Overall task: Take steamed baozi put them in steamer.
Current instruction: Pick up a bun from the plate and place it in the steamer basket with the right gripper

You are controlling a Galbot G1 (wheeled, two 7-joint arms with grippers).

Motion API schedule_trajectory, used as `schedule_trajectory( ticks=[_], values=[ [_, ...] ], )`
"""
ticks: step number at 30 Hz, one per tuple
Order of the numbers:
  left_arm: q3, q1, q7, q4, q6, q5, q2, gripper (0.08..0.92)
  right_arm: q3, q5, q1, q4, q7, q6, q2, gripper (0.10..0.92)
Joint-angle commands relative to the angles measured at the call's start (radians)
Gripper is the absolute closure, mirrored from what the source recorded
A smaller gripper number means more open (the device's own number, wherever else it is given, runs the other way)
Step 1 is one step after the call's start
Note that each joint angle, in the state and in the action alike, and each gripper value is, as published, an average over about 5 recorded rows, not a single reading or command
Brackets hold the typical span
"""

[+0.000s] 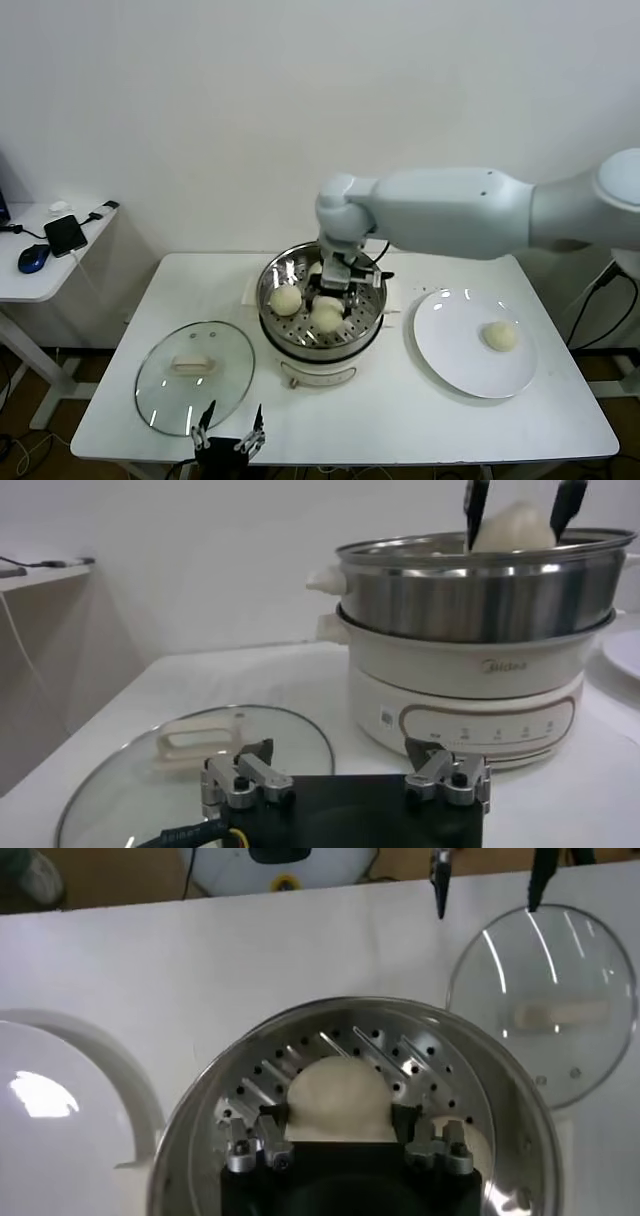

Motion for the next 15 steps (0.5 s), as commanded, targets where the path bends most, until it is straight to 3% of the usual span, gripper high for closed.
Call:
schedule_trajectory(
  ticks=[1, 9, 15],
  values=[
    [0.0, -0.001, -0.003, 0.006, -0.003, 0.0, -0.002, 0.177, 0.008, -0.089, -0.108, -0.039, 0.03, 0.03, 0.042, 0.347],
    [0.003, -0.004, -0.006, 0.009, -0.004, 0.0, -0.004, 0.177, 0.027, -0.074, -0.111, -0.071, 0.058, 0.024, 0.043, 0.276],
    [0.009, -0.004, -0.005, 0.006, -0.004, 0.002, -0.006, 0.177, 0.032, 0.071, -0.006, -0.071, -0.054, 0.057, -0.004, 0.207]
  ],
)
